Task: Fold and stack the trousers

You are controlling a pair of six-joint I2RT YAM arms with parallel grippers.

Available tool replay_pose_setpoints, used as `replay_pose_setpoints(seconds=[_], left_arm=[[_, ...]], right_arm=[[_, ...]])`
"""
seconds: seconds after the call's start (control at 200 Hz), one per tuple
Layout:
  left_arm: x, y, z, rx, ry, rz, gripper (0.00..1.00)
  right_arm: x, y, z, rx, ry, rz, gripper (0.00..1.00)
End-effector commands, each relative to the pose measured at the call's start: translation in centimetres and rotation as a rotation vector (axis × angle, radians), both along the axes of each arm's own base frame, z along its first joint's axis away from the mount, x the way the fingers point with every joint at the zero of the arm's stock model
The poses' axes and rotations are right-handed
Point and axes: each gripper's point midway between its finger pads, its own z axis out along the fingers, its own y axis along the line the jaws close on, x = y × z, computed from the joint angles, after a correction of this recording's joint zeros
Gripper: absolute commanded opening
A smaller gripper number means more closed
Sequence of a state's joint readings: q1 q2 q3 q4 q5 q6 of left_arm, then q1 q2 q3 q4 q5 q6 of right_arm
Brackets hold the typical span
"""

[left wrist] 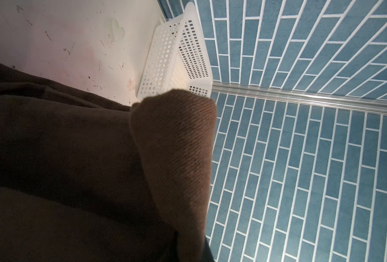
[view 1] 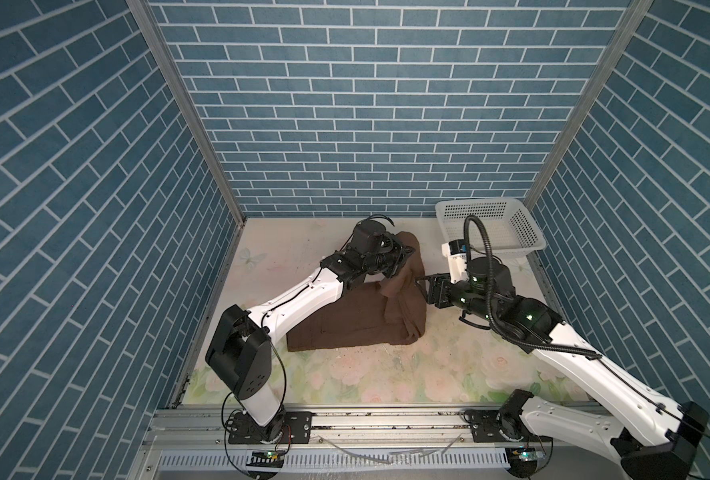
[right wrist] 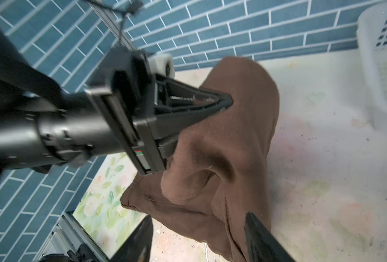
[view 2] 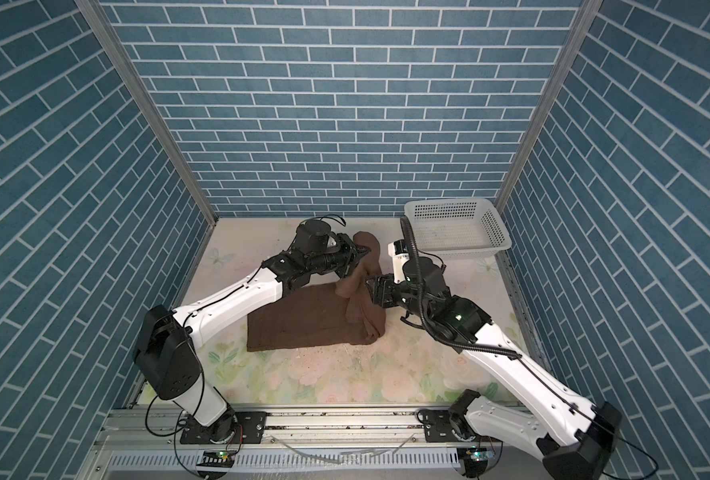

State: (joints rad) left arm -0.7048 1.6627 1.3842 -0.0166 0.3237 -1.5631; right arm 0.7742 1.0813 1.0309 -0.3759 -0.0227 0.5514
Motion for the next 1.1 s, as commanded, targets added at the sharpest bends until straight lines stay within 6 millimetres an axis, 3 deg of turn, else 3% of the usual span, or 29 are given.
replay_pose_setpoints(seconds=[0.0,0.23,0.52,0.66,0.775,0.845,0.91,1.035,1.095], left_arm=[[-0.2,-0.8,3.3,-0.066,-0.065,-0.025,0.00],[-0.6,-0.6,2.7,-0.054,-0.051,-0.026,0.00],[-1.2,-0.5,2.2,-0.045,-0.043,-0.030,0.00],[-1.5,-0.9,2.4,-0.046,-0.047,-0.033,0.00],[-1.9,-1.6,2.1,-0.041,-0.039,-0.053,0.00],[-2.2,-2.2,1.7,-0.040,-0.028,-0.068,0.00],[-2.4,-2.7,1.4,-0.046,-0.018,-0.080,0.00],[-2.6,-3.2,1.2,-0.053,-0.014,-0.091,0.00],[-2.6,-3.2,1.2,-0.059,-0.013,-0.093,0.00]], right_arm=[[0.3,1.6,0.0,0.030,0.007,0.046,0.64],[1.9,3.3,0.8,0.054,-0.018,0.052,0.65],[3.4,2.1,2.2,0.055,-0.077,-0.015,0.57],[4.5,1.7,2.1,0.055,-0.066,-0.067,0.73],[5.6,2.0,2.3,0.079,-0.078,-0.089,0.75],[6.0,2.3,2.8,0.095,-0.092,-0.088,0.68],[6.3,2.4,3.2,0.105,-0.104,-0.090,0.54],[6.7,1.8,3.2,0.094,-0.101,-0.111,0.00],[6.7,1.2,2.9,0.082,-0.092,-0.129,0.00]])
